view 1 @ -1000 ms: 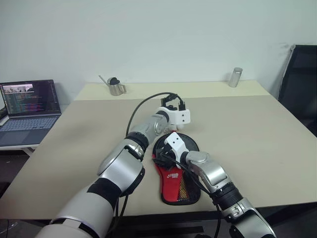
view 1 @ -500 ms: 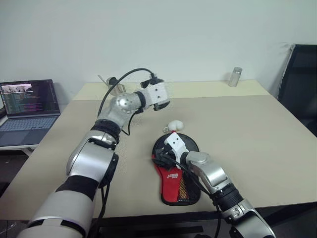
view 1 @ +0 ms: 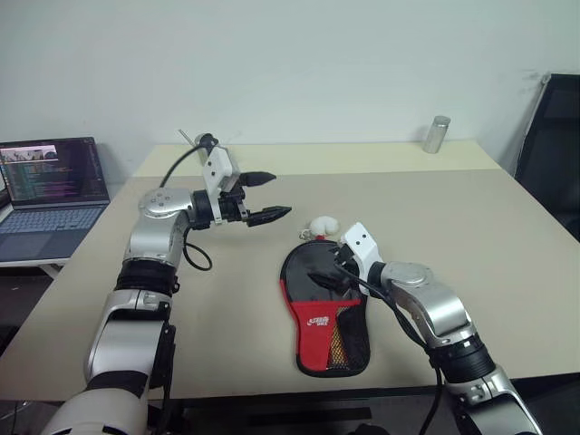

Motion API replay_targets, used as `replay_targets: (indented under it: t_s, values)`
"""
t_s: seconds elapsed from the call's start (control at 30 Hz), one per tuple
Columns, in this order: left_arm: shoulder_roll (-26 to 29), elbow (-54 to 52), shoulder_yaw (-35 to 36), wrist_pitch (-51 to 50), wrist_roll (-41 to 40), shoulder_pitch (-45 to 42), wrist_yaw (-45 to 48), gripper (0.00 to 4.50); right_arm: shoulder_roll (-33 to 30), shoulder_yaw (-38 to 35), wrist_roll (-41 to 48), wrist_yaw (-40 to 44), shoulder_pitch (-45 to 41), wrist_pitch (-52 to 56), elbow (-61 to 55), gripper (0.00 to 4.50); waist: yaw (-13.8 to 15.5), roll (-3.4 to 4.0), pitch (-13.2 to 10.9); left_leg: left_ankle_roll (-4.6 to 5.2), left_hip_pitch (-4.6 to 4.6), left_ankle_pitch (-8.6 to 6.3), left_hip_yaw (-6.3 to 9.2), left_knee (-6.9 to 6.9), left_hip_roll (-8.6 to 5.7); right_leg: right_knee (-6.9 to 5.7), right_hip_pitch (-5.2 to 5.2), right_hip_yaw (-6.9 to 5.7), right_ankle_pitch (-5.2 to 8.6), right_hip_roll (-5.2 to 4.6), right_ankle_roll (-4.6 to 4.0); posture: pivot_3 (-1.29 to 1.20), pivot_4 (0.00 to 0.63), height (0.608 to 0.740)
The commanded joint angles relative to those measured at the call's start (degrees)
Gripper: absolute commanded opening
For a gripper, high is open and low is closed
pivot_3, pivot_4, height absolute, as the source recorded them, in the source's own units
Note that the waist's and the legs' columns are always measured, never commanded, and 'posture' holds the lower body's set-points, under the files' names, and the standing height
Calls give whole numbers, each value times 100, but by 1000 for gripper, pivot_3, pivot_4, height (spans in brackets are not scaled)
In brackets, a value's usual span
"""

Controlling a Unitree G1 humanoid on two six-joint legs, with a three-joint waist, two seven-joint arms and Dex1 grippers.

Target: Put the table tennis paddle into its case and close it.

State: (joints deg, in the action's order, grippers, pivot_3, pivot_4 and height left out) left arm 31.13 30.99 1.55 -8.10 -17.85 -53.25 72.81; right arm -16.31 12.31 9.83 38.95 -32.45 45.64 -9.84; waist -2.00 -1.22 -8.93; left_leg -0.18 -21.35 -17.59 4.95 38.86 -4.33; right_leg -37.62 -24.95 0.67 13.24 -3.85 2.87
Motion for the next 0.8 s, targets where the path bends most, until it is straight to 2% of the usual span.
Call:
replay_targets:
  t_s: [0.03, 0.2, 0.37, 0.57, 0.67, 0.8]
  values:
    - [-59, -795, -36, -726, -393, 307, 98, 4437, -612, -526, 561, 440, -101, 457, -909, 4500, 11, -1, 1, -1, -12, 0, -2, 4, -1, 0, -12, 1, 0, 0, 0, 0, 150, 740]
    - [-441, -1007, -358, -760, -96, 752, -323, 4437, -1184, -984, 924, 610, -528, 537, -777, 4500, 34, 0, -2, -1, -18, 1, 0, 7, -1, -3, -17, -3, -1, -7, -2, 0, 150, 740]
    - [-1000, -565, -666, -456, 393, 1065, -1058, 4437, -1292, -1230, 832, 515, -1366, 3, 475, 4500, 24, -1, -2, -2, -15, 2, -12, 6, 0, -5, -18, 6, -2, -8, -3, 0, 150, 740]
    - [-1363, -221, -1032, -105, 953, 1290, -1655, 4437, -737, -689, -14, 30, -2518, -1224, 2907, 4500, 1, -1, -2, -3, -14, 3, -31, 3, 3, -13, -32, 20, -3, -11, -5, 0, 150, 740]
    - [-1535, -212, -1060, -107, 1120, 1411, -2102, 4437, -276, -304, -576, -271, -3089, -1941, 4563, 4500, 4, -1, -2, -3, -12, 3, -37, 2, 1, -14, -33, 23, -4, -14, -6, 0, 150, 740]
    - [-1643, -467, -991, -243, 1158, 1588, -2400, 4437, 341, -282, -838, -462, -3596, -2737, 6369, 4500, 4, 0, -2, -5, -17, 4, -33, 1, 2, -10, -36, 21, -4, -15, -6, 0, 150, 740]
